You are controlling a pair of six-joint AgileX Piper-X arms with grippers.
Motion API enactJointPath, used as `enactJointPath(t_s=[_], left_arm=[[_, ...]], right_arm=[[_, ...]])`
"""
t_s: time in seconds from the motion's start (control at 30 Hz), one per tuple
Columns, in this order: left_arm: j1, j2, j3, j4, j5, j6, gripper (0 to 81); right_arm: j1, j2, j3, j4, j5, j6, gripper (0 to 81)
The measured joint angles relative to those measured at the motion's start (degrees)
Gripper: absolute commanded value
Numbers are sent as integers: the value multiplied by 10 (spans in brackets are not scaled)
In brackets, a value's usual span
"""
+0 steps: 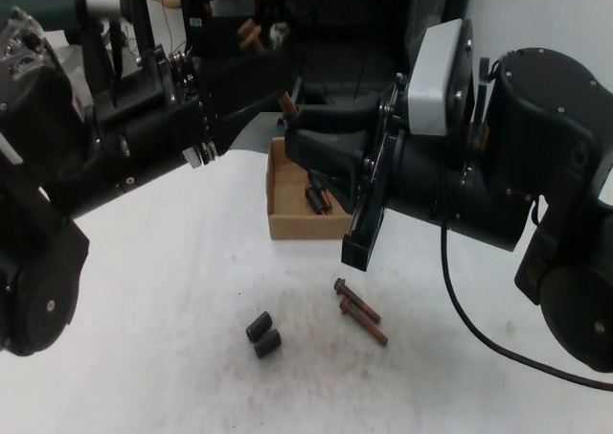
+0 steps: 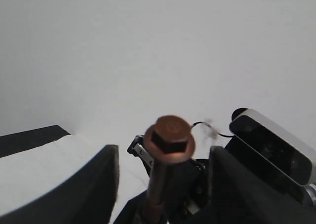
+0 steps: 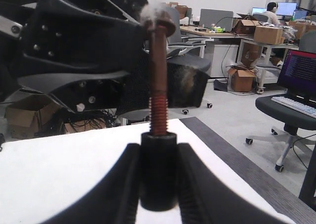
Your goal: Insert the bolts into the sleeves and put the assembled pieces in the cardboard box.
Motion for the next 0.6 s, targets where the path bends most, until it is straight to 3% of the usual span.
enactJointPath(t_s=[0.6], left_arm=[[-39,-1,-41,90,0,40,509]], right_arm=[[0,0,0,0,1,0,8]])
